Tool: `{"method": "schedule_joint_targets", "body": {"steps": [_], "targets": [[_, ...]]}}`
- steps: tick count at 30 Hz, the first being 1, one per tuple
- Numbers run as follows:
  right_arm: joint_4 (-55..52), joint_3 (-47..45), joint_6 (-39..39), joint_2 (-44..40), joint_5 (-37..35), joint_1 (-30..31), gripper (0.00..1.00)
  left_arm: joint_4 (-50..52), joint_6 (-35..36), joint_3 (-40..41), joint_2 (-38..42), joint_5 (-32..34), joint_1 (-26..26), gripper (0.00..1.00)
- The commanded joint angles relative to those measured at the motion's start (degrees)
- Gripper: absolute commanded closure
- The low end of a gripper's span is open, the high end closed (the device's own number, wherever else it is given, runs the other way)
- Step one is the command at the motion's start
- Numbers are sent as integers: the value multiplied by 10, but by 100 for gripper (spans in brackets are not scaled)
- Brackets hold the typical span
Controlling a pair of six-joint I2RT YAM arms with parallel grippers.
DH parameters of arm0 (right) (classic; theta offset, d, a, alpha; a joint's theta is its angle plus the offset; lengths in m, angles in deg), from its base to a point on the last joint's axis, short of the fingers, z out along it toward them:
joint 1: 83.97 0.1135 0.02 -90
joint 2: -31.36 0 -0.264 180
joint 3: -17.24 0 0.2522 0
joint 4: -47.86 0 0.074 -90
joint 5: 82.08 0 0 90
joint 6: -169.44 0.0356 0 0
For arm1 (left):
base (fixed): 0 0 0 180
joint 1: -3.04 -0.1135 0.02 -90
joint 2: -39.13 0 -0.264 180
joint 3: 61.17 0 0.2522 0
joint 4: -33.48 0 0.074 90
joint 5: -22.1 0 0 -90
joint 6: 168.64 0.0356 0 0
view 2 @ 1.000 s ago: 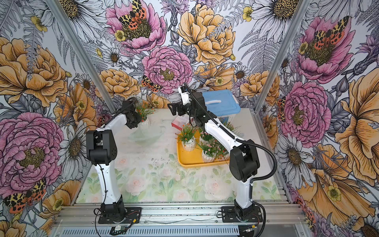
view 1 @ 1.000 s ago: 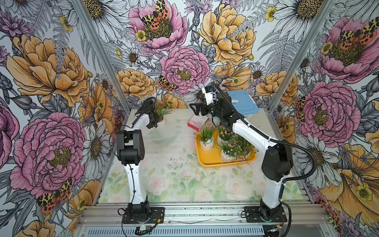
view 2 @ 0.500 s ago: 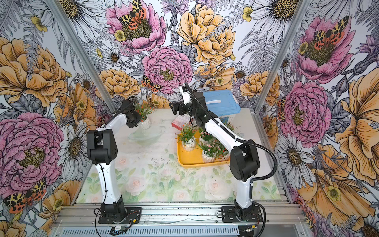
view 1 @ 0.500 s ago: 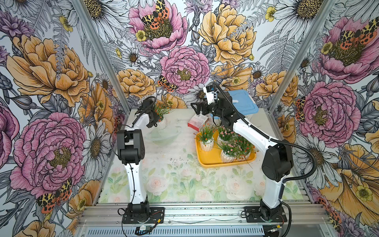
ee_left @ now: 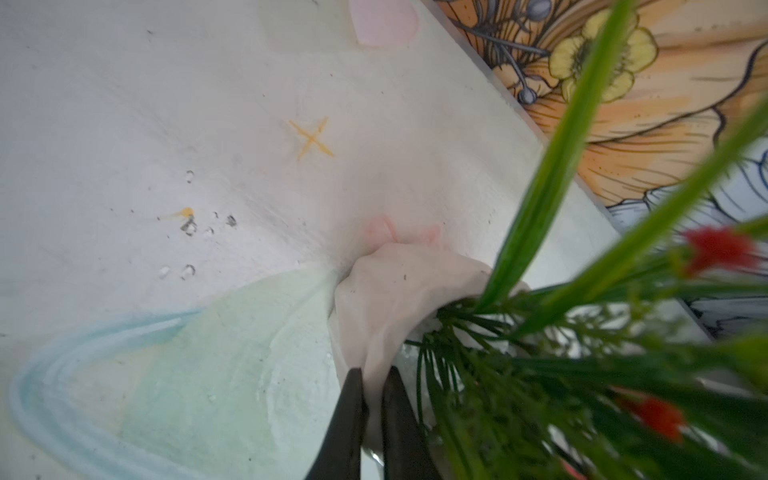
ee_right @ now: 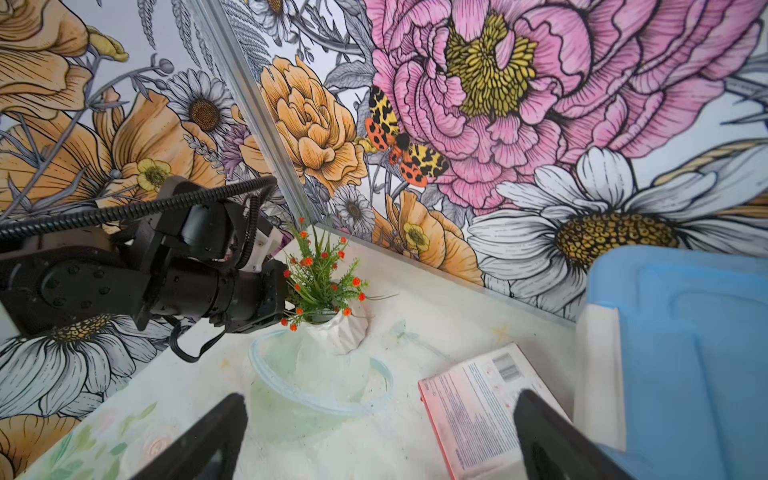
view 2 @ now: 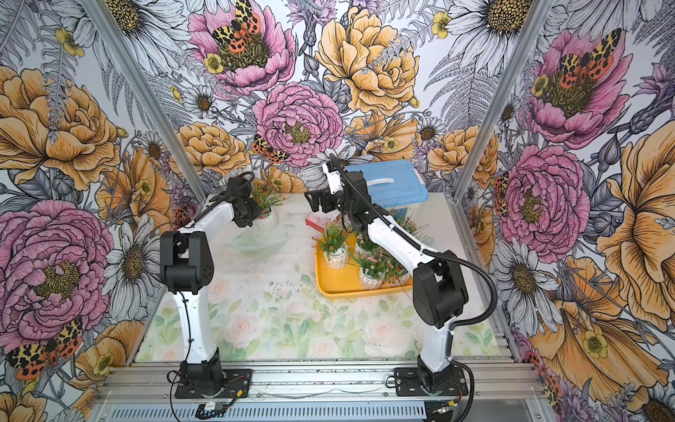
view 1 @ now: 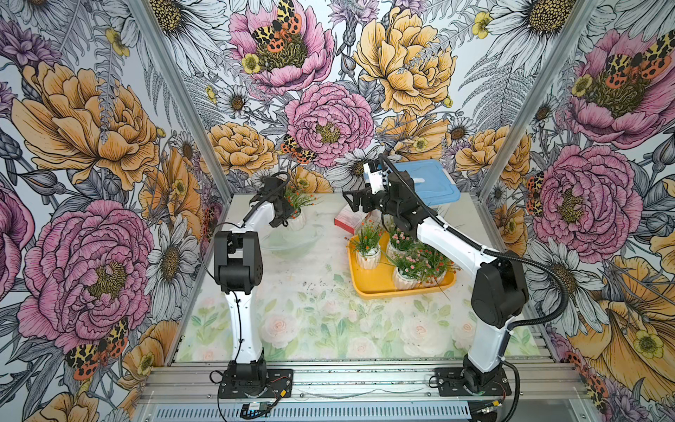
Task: Put the potted gypsophila into the storage box
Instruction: Pick up the baby's breath potted plant from the center of the board, then place the baby's breath potted plant at the storage box.
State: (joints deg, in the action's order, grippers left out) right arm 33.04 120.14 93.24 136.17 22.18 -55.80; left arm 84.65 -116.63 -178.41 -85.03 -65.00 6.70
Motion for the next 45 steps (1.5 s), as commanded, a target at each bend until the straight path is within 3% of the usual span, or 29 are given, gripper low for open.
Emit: {"method": "schedule_joint_targets", "body": {"steps": [1, 11, 18, 26, 36, 45], "targets": [[10, -43, -12, -74, -39, -1, 1, -10, 18, 7, 76, -11, 17, 100], [-11, -210, -8, -261, -150, 0, 0, -10, 15, 71, 186, 10, 91, 100], [-100, -284, 39, -390, -322, -1, 1, -10, 5, 140, 323, 74, 187, 100], [-175, -338, 74, -505, -356, -4, 0, -10, -31, 200, 439, 145, 309, 100], [-235, -367, 102, -593, -371, -3, 0, -11, -40, 209, 441, 191, 457, 100], [-272, -379, 104, -649, -402, -4, 1, -24, -83, 232, 398, 152, 513, 100]]}}
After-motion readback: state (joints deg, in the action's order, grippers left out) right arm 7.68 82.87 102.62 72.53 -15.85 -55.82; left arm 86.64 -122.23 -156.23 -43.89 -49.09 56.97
